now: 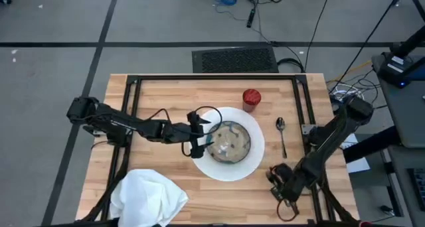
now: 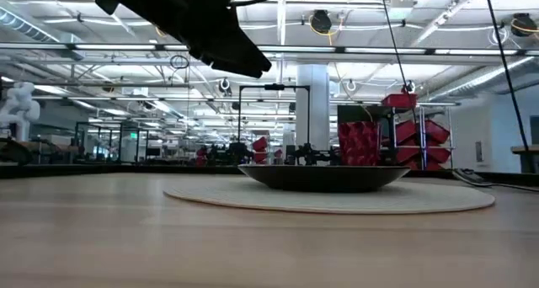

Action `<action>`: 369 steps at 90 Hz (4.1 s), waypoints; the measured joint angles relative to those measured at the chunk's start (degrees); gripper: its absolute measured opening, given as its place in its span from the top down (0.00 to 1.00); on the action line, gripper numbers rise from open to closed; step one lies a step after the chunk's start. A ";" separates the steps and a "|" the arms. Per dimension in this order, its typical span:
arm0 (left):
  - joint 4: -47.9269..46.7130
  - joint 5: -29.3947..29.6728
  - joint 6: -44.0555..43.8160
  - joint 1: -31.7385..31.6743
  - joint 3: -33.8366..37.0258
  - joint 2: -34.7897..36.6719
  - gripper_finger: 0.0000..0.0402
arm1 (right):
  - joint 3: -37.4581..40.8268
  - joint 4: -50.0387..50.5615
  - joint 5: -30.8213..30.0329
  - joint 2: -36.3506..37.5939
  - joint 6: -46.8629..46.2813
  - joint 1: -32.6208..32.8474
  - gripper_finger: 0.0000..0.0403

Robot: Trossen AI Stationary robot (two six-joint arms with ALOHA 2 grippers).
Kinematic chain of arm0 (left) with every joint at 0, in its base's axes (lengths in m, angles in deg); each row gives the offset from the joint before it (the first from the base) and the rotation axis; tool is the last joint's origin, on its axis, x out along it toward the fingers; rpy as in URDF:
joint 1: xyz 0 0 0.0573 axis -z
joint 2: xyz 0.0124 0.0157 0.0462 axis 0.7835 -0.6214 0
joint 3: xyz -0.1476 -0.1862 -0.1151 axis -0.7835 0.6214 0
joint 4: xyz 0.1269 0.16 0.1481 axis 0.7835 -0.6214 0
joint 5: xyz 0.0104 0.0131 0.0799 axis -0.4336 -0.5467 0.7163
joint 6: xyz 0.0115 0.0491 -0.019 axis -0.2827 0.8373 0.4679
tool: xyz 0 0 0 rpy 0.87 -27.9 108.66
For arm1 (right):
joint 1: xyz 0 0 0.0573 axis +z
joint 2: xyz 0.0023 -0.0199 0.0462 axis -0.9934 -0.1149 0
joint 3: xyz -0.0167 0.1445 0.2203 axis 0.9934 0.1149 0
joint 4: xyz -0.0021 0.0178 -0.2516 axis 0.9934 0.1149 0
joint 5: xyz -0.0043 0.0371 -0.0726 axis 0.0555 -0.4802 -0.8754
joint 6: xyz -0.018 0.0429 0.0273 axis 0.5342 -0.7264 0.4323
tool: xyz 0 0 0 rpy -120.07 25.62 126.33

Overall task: Set table place
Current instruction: Move the knife to the middle right of the table

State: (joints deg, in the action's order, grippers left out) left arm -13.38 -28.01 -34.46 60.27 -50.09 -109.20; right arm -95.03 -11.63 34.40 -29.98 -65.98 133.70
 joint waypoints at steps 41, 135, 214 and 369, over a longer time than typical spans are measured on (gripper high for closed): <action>1.51 -0.08 2.48 -1.66 0.01 0.00 0.00 | -0.09 0.10 4.31 -3.89 0.19 -0.04 0.81; 2.28 -1.32 4.14 -2.01 0.01 0.00 0.00 | -11.72 25.85 -2.97 -7.60 10.52 -1.28 0.99; 1.23 -9.24 2.62 -1.82 0.01 0.00 0.00 | -14.82 27.69 -18.78 -9.40 11.24 9.23 0.79; 13.60 -15.19 -0.20 2.64 -15.61 -19.78 0.00 | 0.61 8.48 -42.44 -13.80 -1.28 17.27 0.97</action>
State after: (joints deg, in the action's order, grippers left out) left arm 0.21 -43.20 -34.66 62.92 -65.70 -128.98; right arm -94.42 -3.15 -8.03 -43.78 -67.26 150.97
